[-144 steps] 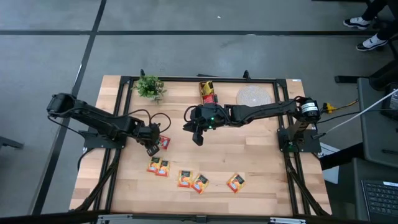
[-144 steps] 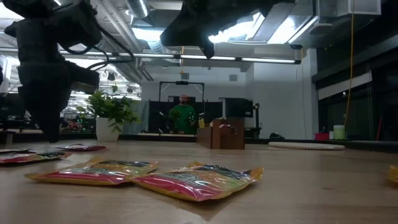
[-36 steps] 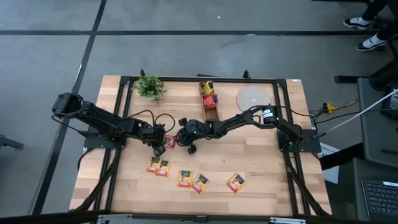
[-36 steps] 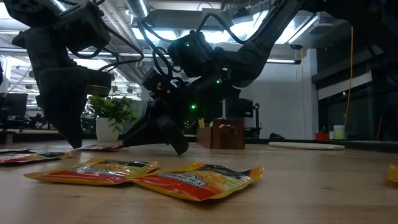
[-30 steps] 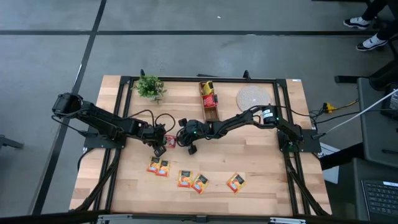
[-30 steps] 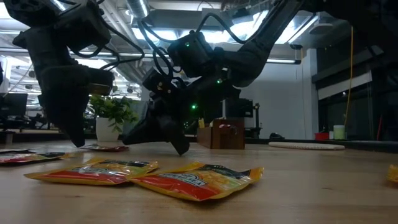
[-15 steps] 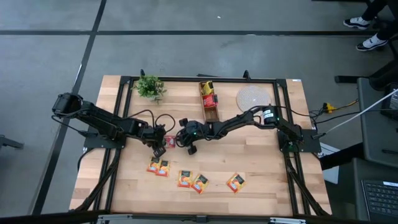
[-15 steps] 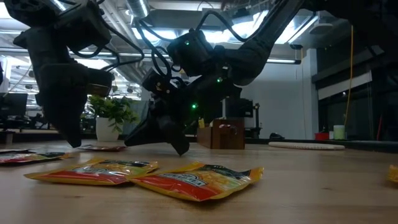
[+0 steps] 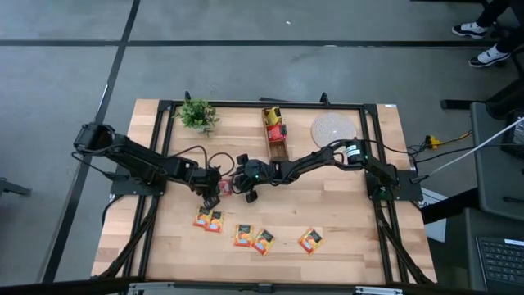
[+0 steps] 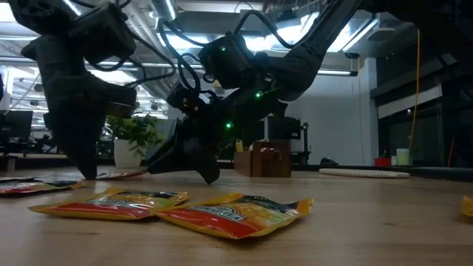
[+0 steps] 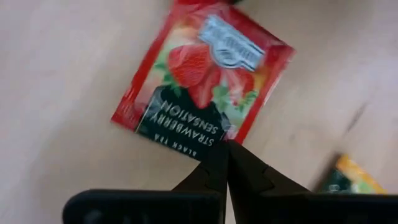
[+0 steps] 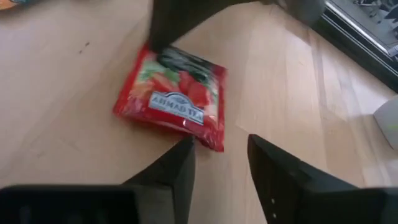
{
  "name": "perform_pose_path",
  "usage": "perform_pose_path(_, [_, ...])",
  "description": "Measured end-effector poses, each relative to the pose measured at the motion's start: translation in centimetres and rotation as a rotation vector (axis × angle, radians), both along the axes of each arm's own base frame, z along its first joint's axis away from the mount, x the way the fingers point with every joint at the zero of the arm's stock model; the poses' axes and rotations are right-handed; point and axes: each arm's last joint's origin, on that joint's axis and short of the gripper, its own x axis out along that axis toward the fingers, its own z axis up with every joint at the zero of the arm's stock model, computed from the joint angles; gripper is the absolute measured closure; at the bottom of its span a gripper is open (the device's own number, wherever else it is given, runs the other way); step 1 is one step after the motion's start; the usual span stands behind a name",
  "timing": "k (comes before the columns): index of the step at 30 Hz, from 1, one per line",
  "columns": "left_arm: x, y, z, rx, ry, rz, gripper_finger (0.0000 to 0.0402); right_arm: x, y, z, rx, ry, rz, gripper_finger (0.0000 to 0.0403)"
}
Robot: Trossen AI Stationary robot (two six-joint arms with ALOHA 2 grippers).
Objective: Pick & Place Tea
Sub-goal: Put the red tea bag into the middle section of the wooden organizer
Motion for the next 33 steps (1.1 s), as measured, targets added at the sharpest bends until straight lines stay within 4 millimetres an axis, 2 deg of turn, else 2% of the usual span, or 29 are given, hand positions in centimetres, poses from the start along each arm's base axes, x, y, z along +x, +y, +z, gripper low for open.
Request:
perform_pose_path(5, [0.92, -0.35, -0.76, -0.06, -0.019, -0.058, 0.04, 0.0, -0.02, 0.0, -0.001, 0.0, -0.002, 0.0242])
perform_pose_path(13, [0.97, -0.22, -0.82, -0.064, -0.023, -0.04, 0.04, -0.07, 0.01, -0.06, -0.004, 0.018, 0.022, 0.0238])
perform_pose_path(22, [0.97, -0.21, -0.83, -0.058, -0.024, -0.037, 0.04, -0.03, 0.12, 0.16, -0.203, 0.024, 0.169, 0.0238])
perform_pose_path(33, [0.99, -0.19, -0.83, -0.054, -0.028, -0.033, 0.04, -0.06, 0.38, 0.06, -0.228, 0.01, 0.327, 0.0242])
